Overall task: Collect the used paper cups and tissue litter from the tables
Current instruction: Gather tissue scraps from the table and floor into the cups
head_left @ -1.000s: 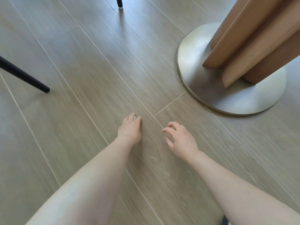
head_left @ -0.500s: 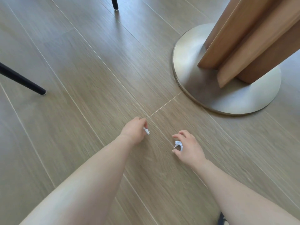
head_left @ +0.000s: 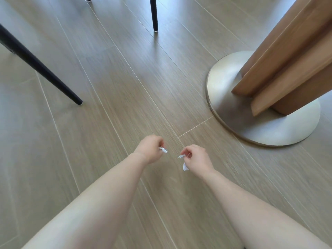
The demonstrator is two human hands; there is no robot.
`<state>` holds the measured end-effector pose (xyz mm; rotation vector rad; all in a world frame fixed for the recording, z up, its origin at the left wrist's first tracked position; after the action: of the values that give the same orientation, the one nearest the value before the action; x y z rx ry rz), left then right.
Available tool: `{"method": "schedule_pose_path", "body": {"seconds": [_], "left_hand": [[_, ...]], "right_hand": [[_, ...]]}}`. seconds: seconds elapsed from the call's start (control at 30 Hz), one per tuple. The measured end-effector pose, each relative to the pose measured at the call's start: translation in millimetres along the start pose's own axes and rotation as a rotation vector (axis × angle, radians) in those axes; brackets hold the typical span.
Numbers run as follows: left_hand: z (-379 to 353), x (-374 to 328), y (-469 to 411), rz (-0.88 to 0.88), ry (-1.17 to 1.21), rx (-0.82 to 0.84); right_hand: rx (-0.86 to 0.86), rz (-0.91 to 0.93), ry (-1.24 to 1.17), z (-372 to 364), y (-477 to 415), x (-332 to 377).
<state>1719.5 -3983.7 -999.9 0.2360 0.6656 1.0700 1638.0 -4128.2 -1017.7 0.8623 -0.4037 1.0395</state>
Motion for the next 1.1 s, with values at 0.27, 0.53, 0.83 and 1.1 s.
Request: {"method": "schedule_pose_path", "body": {"seconds": [0.27, 0.53, 0.83, 1.1], "left_hand": [[110, 8, 45, 0.053, 0.169, -0.18], [275, -33, 161, 0.112, 0.307, -0.3], [488, -116, 324, 0.084, 0.318, -0.355], [632, -210, 410, -0.003, 0.355, -0.363]], "right_hand": [[-0.076, 0.217, -0.072, 42, -2, 145], [-0.116, 0.234, -0.124, 137, 77, 309], [-0.092, 0.306, -0.108, 282, 218, 509], [-0.235, 0.367, -0.092, 423, 314, 618]]}}
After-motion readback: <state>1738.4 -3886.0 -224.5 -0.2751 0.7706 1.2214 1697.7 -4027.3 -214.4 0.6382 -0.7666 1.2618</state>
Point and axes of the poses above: each hand's wrist, its own y-axis away from the middle knuckle, its own z-axis out of the back of the hand, x = y × z, the point moved 6 cm from there along -y, towards the middle knuckle, and after that the axes turned 6 degrees about -y, right-handed, at the moved point
